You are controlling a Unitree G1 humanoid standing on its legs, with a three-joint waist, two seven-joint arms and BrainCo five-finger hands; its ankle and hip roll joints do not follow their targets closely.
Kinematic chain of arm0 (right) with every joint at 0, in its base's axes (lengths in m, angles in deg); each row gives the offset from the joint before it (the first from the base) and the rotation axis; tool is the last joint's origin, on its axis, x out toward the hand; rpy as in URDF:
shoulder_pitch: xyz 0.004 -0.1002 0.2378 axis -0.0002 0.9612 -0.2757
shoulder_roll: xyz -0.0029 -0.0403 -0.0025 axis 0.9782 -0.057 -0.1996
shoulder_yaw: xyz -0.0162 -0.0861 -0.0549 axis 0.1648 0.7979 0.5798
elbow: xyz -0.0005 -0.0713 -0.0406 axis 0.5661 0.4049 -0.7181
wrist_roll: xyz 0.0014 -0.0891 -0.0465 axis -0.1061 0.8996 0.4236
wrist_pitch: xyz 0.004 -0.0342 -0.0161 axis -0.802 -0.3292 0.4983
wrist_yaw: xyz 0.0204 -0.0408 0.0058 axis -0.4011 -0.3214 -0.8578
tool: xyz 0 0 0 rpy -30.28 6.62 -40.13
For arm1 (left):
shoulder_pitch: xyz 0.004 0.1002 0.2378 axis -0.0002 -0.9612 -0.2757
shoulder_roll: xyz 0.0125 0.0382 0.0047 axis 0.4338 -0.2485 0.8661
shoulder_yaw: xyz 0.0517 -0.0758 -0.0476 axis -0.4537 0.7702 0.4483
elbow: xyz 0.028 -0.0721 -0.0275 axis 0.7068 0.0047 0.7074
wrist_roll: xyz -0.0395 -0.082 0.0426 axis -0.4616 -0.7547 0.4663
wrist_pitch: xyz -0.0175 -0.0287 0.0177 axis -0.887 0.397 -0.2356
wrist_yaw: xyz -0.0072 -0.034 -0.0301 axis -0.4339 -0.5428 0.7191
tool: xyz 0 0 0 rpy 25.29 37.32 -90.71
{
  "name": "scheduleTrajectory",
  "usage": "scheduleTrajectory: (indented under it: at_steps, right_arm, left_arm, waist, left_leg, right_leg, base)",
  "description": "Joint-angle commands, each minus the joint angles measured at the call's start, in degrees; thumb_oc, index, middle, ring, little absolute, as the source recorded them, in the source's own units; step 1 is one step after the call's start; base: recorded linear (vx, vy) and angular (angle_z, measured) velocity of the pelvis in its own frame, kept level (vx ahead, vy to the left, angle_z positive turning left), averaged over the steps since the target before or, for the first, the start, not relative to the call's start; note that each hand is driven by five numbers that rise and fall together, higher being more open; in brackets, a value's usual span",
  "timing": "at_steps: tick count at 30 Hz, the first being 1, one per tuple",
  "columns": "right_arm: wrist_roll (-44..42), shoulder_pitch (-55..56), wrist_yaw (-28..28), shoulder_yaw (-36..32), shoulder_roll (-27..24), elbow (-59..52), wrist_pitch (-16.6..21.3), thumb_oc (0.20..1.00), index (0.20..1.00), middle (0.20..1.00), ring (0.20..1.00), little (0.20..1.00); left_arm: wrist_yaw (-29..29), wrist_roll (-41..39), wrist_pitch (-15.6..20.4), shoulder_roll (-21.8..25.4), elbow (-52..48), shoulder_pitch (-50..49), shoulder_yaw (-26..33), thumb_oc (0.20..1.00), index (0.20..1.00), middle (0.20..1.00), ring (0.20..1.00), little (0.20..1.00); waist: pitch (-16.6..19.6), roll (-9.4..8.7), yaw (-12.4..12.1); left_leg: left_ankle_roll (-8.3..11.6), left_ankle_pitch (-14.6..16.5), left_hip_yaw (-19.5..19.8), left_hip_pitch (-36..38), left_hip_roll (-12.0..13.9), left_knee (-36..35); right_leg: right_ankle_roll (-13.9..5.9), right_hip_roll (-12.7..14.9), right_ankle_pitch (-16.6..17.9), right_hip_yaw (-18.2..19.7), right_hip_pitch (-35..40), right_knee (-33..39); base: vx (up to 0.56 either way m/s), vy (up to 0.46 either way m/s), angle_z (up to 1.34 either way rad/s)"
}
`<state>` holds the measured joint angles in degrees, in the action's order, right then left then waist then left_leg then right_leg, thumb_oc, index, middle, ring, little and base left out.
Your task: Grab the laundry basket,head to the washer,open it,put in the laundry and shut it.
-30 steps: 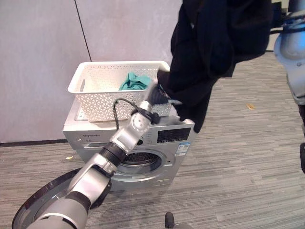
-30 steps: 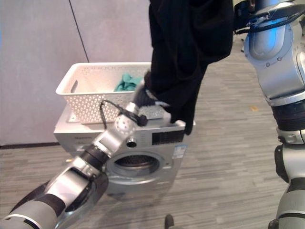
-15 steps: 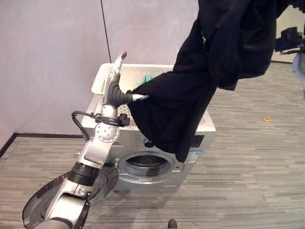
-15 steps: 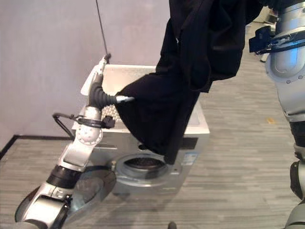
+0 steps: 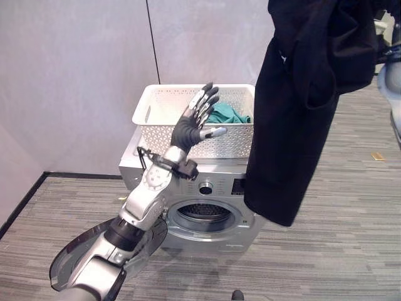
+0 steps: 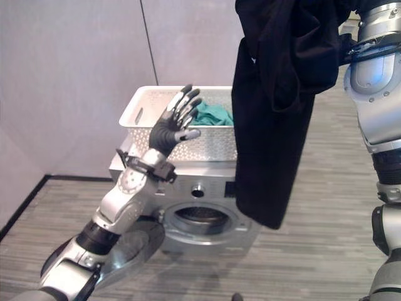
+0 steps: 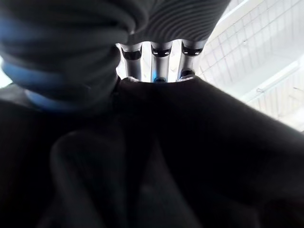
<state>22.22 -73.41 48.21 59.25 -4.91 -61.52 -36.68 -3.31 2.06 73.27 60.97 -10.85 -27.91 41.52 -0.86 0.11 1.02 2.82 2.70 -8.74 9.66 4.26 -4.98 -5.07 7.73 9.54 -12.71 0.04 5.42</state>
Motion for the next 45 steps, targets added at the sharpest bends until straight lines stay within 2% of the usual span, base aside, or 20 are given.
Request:
scheduleTrajectory:
  at_steps: [1,9,10,18,24,25,26,27,31,34,45]
  right_arm:
    - [0.3,-7.8,2.3,-1.9,-0.6,0.9,0.2,0.2,0.2,0.2,0.2,0.2]
    - [-2.9,-10.7,1.8,0.7,3.9,0.6,1.0,0.2,0.2,0.2,0.2,0.2]
    - [-3.9,-11.7,1.8,1.5,5.7,0.2,1.5,0.2,0.2,0.2,0.2,0.2]
    - [-5.5,-10.7,0.6,2.5,9.0,-3.3,2.9,0.2,0.2,0.2,0.2,0.2]
    - [-7.7,-5.3,-1.4,2.7,11.7,-7.4,4.3,0.2,0.2,0.2,0.2,0.2]
    - [-8.2,-2.4,-2.1,2.2,12.9,-9.8,5.3,0.2,0.2,0.2,0.2,0.2]
    - [-8.1,-2.1,-2.2,2.0,13.0,-10.1,5.3,0.2,0.2,0.2,0.2,0.2]
    - [-7.6,0.0,-2.5,1.3,13.3,-11.6,5.6,0.2,0.2,0.2,0.2,0.2]
    - [-6.5,5.8,-2.6,-1.4,14.0,-15.4,6.2,0.2,0.2,0.2,0.2,0.2]
    - [-4.4,12.1,-1.8,-4.6,14.7,-16.9,7.1,0.2,0.2,0.2,0.2,0.2]
    - [-3.5,19.2,-0.3,-8.7,17.6,-16.2,8.0,0.2,0.2,0.2,0.2,0.2]
  left_arm:
    - [1.3,-0.2,0.8,-1.7,3.8,7.5,-3.6,1.0,1.0,1.0,1.0,1.0]
    - [3.4,5.1,-0.5,-11.7,20.7,16.8,-8.7,1.0,1.0,1.0,1.0,1.0]
    - [3.6,7.2,-1.0,-14.6,25.3,18.7,-10.2,1.0,1.0,1.0,1.0,1.0]
    - [5.8,7.2,0.4,-18.6,29.6,22.7,-10.0,1.0,1.0,1.0,1.0,1.0]
    - [7.1,1.1,3.3,-17.7,25.0,22.6,-8.7,1.0,1.0,1.0,1.0,1.0]
    - [7.4,0.1,4.5,-16.3,22.2,21.5,-7.7,0.517,0.517,0.517,0.517,0.517]
    - [7.4,0.1,4.5,-16.2,22.1,21.3,-7.8,0.451,0.451,0.451,0.451,0.451]
    - [7.8,0.1,4.9,-15.6,21.3,20.5,-7.1,0.2,0.2,0.2,0.2,0.2]
    - [8.5,0.7,5.8,-14.0,18.5,17.9,-5.9,0.2,0.2,0.2,0.2,0.2]
    - [8.9,4.3,7.5,-11.1,14.4,15.2,-3.8,0.2,0.2,0.2,0.2,0.2]
    - [8.1,6.3,9.7,-8.4,10.0,10.2,-1.3,0.2,0.2,0.2,0.2,0.2]
  waist:
    - [0.6,-1.66,0.6]
    - [0.9,-1.31,2.2]
    - [1.1,-1.17,2.7]
    - [1.1,-1.12,3.2]
    - [0.9,-1.12,3.3]
    - [0.8,-1.08,3.3]
    - [0.9,-1.14,3.3]
    - [0.8,-1.15,3.5]
    - [0.8,-1.23,3.9]
    - [0.6,-1.1,4.4]
    - [0.5,-0.68,5.2]
  left_leg:
    - [-0.8,-1.6,-1.2,-6.4,0.4,0.0]
    - [-0.8,-1.4,-1.7,-5.9,0.5,0.0]
    - [-0.8,-1.3,-1.9,-5.8,0.6,0.0]
    - [-0.66,-1.3,-2.4,-5.6,0.9,0.0]
    - [-0.53,-1.4,-2.8,-5.4,1.0,0.0]
    - [-0.49,-1.4,-3.0,-5.4,1.2,0.0]
    - [-0.48,-1.4,-3.0,-5.3,1.2,0.0]
    - [-0.45,-1.4,-3.1,-5.3,1.3,0.0]
    - [-0.41,-1.3,-3.7,-5.1,1.4,0.0]
    - [-0.43,-1.1,-4.0,-4.8,1.5,0.0]
    - [-0.68,-0.4,-5.3,-4.1,1.5,0.0]
  right_leg:
    - [-1.51,0.0,-11.2,-1.9,8.0,-0.4]
    - [-1.54,0.0,-11.0,-1.0,7.7,-0.4]
    - [-1.51,0.0,-11.0,-0.5,7.6,-0.4]
    - [-1.47,-0.2,-10.9,0.2,7.1,-0.4]
    - [-1.46,-0.3,-10.6,0.7,6.9,-0.4]
    - [-1.42,-0.3,-10.6,0.8,6.8,-0.4]
    - [-1.41,-0.4,-10.6,0.8,6.8,-0.4]
    - [-1.41,-0.4,-10.5,1.0,6.8,-0.4]
    - [-1.39,-0.6,-10.5,1.3,6.7,-0.4]
    - [-1.32,-0.6,-10.6,1.7,6.7,-0.4]
    - [-1.44,-0.5,-10.3,2.9,6.3,-0.4]
  base:
    - [-0.02,0.001,0.11]
    - [-0.02,0.001,0.01]
    - [-0.04,0.003,-0.03]
    - [-0.01,-0.006,-0.06]
    - [-0.01,-0.018,-0.04]
    - [0.0,0.0,0.0]
    - [0.02,-0.039,-0.02]
    - [0.0,0.0,0.0]
    - [0.01,-0.008,-0.01]
    - [0.01,-0.01,0.0]
    - [0.01,-0.009,-0.07]
